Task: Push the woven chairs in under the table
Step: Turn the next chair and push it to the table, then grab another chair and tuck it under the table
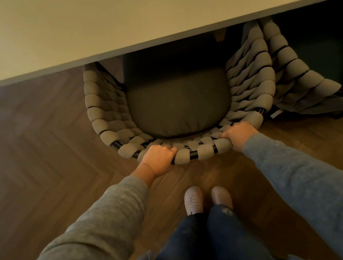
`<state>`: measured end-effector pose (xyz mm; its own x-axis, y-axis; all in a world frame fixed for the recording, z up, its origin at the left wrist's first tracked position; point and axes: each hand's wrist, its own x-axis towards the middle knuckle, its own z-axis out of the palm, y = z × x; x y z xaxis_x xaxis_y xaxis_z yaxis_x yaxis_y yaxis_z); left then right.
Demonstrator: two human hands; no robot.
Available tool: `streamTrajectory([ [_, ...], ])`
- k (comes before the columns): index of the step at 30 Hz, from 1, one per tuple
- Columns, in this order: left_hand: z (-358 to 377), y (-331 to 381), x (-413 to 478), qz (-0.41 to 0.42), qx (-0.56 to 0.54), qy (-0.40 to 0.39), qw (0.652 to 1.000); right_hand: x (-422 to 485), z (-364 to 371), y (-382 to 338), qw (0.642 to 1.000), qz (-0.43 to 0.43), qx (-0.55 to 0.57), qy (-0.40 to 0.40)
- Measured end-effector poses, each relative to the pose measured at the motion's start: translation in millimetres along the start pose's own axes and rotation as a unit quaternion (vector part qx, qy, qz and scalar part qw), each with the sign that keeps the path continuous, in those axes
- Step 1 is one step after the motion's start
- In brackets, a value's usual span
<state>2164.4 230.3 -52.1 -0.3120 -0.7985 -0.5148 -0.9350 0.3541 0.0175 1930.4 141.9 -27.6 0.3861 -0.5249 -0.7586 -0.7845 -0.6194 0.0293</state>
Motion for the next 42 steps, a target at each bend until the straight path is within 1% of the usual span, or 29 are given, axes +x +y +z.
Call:
streamTrajectory([
  [5,-8,-10,7,-0.018,-0.008,0.006,1.0,7,-12,6,0.999,-0.023,0.005,0.024],
  [10,-10,-6,7,-0.045,-0.017,-0.01,0.999,7,-10,8,0.999,-0.031,0.012,0.037],
  [14,-15,0,6,-0.085,-0.04,-0.014,0.995,5,-12,9,0.999,-0.032,0.014,0.041],
  [18,-16,4,7,-0.113,-0.05,-0.046,0.991,5,-14,7,1.0,-0.021,0.005,0.021],
  [21,-13,4,8,-0.109,-0.069,-0.058,0.99,6,-18,7,0.999,0.0,0.006,-0.037],
  [23,-7,-1,3,-0.097,-0.108,-0.033,0.989,9,-27,-4,0.997,0.007,0.036,-0.074],
  [25,-7,-2,-2,-0.076,-0.149,0.008,0.986,12,-40,-14,0.991,-0.009,0.091,-0.093],
  [27,-7,-10,-15,-0.081,-0.2,0.068,0.974,17,-62,-37,0.989,-0.042,0.124,-0.068],
  [29,-7,-26,-33,-0.119,-0.246,0.142,0.951,22,-85,-69,0.984,-0.076,0.164,0.008],
  [31,-2,-56,-57,-0.164,-0.243,0.214,0.932,29,-110,-109,0.967,-0.108,0.205,0.103],
  [33,6,-91,-76,-0.209,-0.218,0.253,0.919,38,-129,-146,0.952,-0.132,0.224,0.161],
  [34,11,-113,-87,-0.241,-0.206,0.247,0.916,45,-139,-167,0.95,-0.143,0.214,0.176],
  [37,22,-178,-119,-0.322,-0.173,0.175,0.914,69,-169,-228,0.957,-0.135,0.168,0.194],
  [39,28,-223,-141,-0.343,-0.146,0.128,0.919,85,-187,-267,0.96,-0.113,0.158,0.201],
  [42,40,-290,-173,-0.355,-0.124,0.075,0.923,108,-211,-317,0.952,-0.086,0.16,0.245],
])
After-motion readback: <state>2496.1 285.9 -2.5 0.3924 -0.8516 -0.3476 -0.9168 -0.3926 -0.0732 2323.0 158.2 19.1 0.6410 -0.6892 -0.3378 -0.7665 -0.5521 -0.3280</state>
